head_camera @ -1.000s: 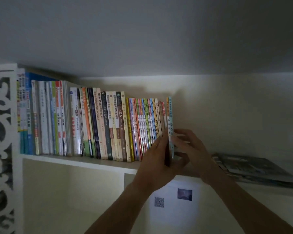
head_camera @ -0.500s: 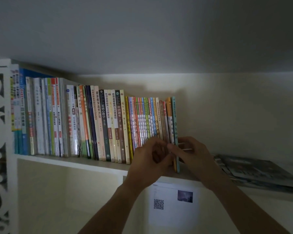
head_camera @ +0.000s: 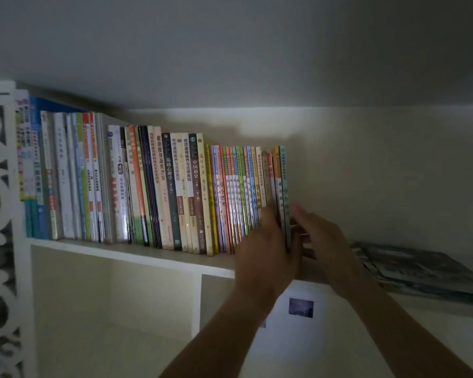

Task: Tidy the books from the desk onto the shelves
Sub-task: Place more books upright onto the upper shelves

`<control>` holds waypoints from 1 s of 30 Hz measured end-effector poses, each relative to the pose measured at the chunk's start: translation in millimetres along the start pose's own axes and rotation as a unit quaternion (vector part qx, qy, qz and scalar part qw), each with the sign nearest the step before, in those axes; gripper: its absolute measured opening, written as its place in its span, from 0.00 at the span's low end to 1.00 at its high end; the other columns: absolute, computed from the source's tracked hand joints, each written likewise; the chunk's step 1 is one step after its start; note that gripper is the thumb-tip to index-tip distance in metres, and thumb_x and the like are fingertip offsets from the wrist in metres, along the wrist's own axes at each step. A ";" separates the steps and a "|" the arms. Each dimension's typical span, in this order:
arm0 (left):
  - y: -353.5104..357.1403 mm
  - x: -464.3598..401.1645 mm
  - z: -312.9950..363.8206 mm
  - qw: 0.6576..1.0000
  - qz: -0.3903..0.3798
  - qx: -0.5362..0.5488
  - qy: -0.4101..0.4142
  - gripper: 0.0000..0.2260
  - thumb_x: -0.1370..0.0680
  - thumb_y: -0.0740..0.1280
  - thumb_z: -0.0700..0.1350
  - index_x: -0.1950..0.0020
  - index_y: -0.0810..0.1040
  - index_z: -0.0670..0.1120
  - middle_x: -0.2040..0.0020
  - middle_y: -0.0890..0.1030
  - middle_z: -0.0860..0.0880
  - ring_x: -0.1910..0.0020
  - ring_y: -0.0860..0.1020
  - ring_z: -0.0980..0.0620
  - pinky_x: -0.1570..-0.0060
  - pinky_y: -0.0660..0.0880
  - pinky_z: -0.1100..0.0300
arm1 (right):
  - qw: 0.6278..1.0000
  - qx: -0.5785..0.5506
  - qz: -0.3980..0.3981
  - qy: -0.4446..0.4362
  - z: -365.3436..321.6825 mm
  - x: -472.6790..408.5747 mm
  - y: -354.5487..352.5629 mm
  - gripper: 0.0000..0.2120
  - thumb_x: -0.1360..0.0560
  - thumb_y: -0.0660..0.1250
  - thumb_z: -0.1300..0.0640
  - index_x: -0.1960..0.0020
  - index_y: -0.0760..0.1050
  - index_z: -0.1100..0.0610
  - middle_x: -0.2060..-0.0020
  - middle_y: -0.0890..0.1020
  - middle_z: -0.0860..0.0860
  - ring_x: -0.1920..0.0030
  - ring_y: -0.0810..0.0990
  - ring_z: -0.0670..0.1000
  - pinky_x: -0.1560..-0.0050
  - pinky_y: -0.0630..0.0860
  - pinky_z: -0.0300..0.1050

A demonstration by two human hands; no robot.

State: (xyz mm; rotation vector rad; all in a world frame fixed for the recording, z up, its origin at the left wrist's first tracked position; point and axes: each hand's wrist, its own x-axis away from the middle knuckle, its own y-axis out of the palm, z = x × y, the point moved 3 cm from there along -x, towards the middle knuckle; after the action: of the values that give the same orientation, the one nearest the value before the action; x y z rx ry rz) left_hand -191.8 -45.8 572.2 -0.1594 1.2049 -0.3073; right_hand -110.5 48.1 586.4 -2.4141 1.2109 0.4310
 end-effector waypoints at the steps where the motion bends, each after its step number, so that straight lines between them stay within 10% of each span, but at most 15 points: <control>1: 6.1 -0.2 5.4 1.000 0.001 -0.004 -0.020 0.21 0.16 0.62 0.54 0.27 0.64 0.46 0.49 0.85 0.50 0.59 0.85 0.54 0.58 0.83 0.61 | 0.999 -0.026 0.002 0.026 -1.1 -0.1 0.0 0.28 0.25 0.57 0.31 0.46 0.83 0.52 0.53 0.86 0.47 0.50 0.85 0.49 0.52 0.78 0.44; 5: 2.0 9.1 22.0 0.999 0.013 -0.045 0.011 0.19 0.15 0.58 0.49 0.28 0.63 0.41 0.54 0.86 0.45 0.66 0.84 0.51 0.66 0.84 0.57 | 0.994 -0.076 0.059 0.058 2.2 -5.2 -8.5 0.27 0.17 0.52 0.38 0.47 0.82 0.56 0.54 0.85 0.53 0.53 0.84 0.53 0.56 0.76 0.45; 12: -75.2 51.4 30.9 0.997 0.020 -0.061 0.040 0.19 0.15 0.57 0.53 0.29 0.65 0.44 0.53 0.86 0.46 0.73 0.81 0.57 0.75 0.80 0.63 | 0.998 0.024 0.046 -0.023 1.2 -12.3 -6.4 0.26 0.31 0.72 0.34 0.40 0.78 0.48 0.47 0.83 0.48 0.49 0.84 0.49 0.46 0.83 0.52; 18: -140.7 56.6 38.3 0.990 0.078 -0.113 0.027 0.13 0.17 0.62 0.47 0.35 0.68 0.44 0.68 0.82 0.50 0.83 0.69 0.59 0.82 0.53 0.77 | 0.993 0.108 -0.003 -0.049 -9.5 -24.8 7.5 0.32 0.36 0.79 0.37 0.38 0.74 0.47 0.47 0.82 0.46 0.50 0.83 0.48 0.47 0.83 0.51; 30: -110.8 49.1 37.8 0.996 0.056 -0.049 0.046 0.16 0.17 0.61 0.50 0.32 0.66 0.45 0.49 0.86 0.42 0.72 0.80 0.53 0.75 0.66 0.81 | 0.957 0.260 0.010 -0.132 -5.3 -20.3 8.6 0.16 0.20 0.66 0.47 0.37 0.69 0.54 0.56 0.79 0.45 0.54 0.83 0.52 0.54 0.77 0.45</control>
State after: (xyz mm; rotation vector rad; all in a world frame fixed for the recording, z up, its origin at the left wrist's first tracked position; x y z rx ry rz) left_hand -157.1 -167.9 573.1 -0.1638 1.3158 -0.1581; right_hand -128.7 54.9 598.2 -1.8343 1.0698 0.3692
